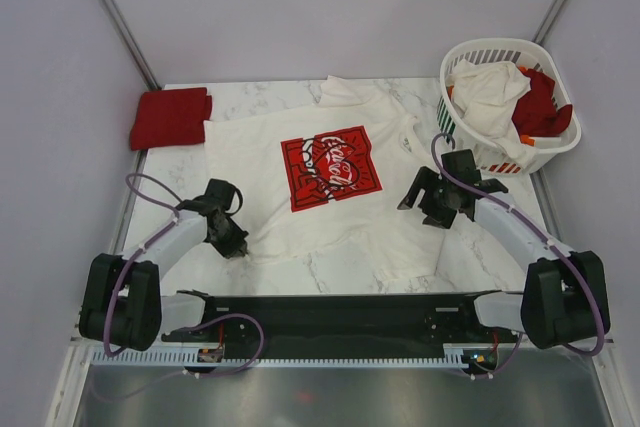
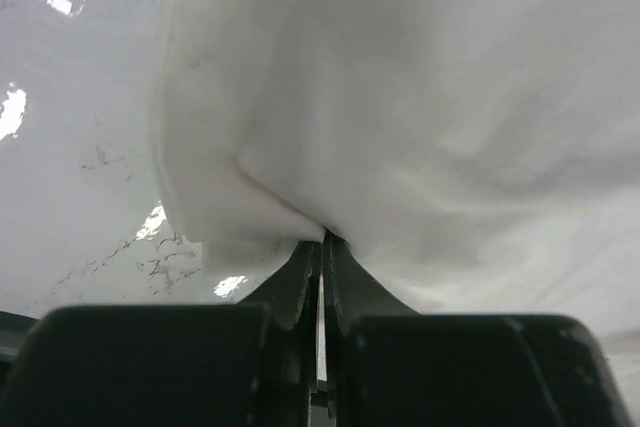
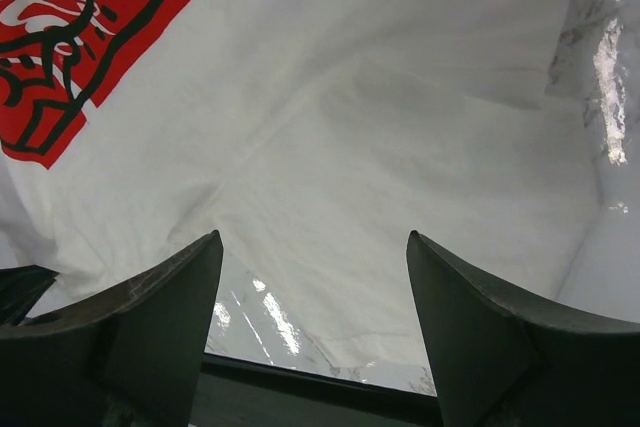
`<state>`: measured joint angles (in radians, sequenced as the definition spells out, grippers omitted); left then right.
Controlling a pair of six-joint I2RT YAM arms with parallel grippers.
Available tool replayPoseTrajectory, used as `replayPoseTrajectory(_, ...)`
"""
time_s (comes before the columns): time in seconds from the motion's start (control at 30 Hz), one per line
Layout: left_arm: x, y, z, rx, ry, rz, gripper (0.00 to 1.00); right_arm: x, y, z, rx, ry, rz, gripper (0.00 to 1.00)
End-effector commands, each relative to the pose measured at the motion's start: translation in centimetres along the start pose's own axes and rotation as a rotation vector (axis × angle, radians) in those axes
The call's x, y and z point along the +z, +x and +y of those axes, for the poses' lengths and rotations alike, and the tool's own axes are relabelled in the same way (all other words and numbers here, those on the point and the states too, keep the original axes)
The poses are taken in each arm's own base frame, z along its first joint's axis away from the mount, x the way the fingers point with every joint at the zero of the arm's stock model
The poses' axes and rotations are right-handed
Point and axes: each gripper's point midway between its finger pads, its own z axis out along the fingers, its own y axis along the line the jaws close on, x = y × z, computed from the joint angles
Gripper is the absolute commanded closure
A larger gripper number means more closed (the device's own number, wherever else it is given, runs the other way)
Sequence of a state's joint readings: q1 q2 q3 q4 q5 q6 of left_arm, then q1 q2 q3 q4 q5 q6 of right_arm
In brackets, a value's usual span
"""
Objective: Fold and stack the t-shirts
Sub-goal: Fold the tshirt
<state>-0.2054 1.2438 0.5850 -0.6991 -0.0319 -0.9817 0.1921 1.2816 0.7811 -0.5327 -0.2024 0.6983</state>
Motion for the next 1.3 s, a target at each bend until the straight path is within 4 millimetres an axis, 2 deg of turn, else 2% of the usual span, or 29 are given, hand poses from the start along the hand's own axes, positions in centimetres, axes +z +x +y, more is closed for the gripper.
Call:
replayPoseTrajectory(0.0,0.4,-3.0,-1.7,0.047,0.028,-0.121,0.98,-0.4,0.0,-1.0,-0.002,0.024,-0.041,0.18)
replayPoseTrajectory(0.03,-0.1,-3.6,-2.3,0.059,0.039,-0.137,0.98,-0.9,-0.2,-1.6,0.005,0.047,-0.059,0.21)
replayPoseTrajectory(0.07,-0.3,-4.0,-2.6,0.062,0.045,-0.150,0.98,-1.2,-0.6,-3.4,0.033,0.129,-0.100,0.21)
replayPoseTrajectory(0.1,-0.6,-4.4,-2.9,0.065,0.052,-0.162,0.98,-1.3,0.5,-4.8,0.080,0.165,-0.087,0.22)
replayPoseTrajectory(0.13,-1.0,-5.0,-3.5,0.078,0.063,-0.175,0.98,-2.2,0.2,-5.2,0.119,0.149,-0.123,0.23)
replayPoseTrajectory(0.27,-1.7,-6.7,-4.1,0.059,0.088,-0.200,0.98,-3.3,1.4,-6.8,0.136,0.214,-0.100,0.25)
replayPoseTrajectory(0.33,-2.0,-7.0,-4.6,0.060,0.110,-0.208,0.98,-4.0,2.3,-7.7,0.124,0.246,-0.078,0.24)
replayPoseTrajectory(0.37,-2.0,-7.0,-4.7,0.060,0.115,-0.210,0.98,-4.1,3.4,-8.5,0.132,0.270,-0.047,0.24)
replayPoseTrajectory(0.5,-1.8,-6.8,-4.6,0.054,0.126,-0.209,0.98,-3.0,6.2,-9.2,0.154,0.253,0.043,0.25)
replayPoseTrajectory(0.6,-1.6,-6.4,-4.3,0.053,0.130,-0.204,0.98,-2.2,6.6,-9.6,0.154,0.261,0.072,0.28)
replayPoseTrajectory(0.73,-1.6,-6.2,-4.1,0.060,0.132,-0.201,0.98,-1.7,6.2,-9.1,0.155,0.220,0.038,0.42)
replayPoseTrajectory(0.8,-1.6,-6.2,-4.2,0.062,0.136,-0.198,0.98,-1.2,6.4,-9.1,0.153,0.209,0.044,0.56)
replayPoseTrajectory(0.87,-1.6,-6.1,-4.2,0.061,0.138,-0.196,0.98,-0.8,6.7,-8.9,0.148,0.188,0.058,0.62)
replayPoseTrajectory(1.07,-2.0,-6.2,-4.2,0.060,0.151,-0.205,0.98,0.0,8.0,-9.5,0.133,0.184,0.108,0.55)
replayPoseTrajectory(1.2,-2.2,-6.1,-4.1,0.063,0.161,-0.211,0.98,-0.7,7.1,-9.2,0.090,0.179,0.076,0.39)
replayPoseTrajectory(1.27,-2.2,-6.0,-4.0,0.063,0.161,-0.211,0.98,-0.7,6.6,-9.0,0.087,0.174,0.066,0.37)
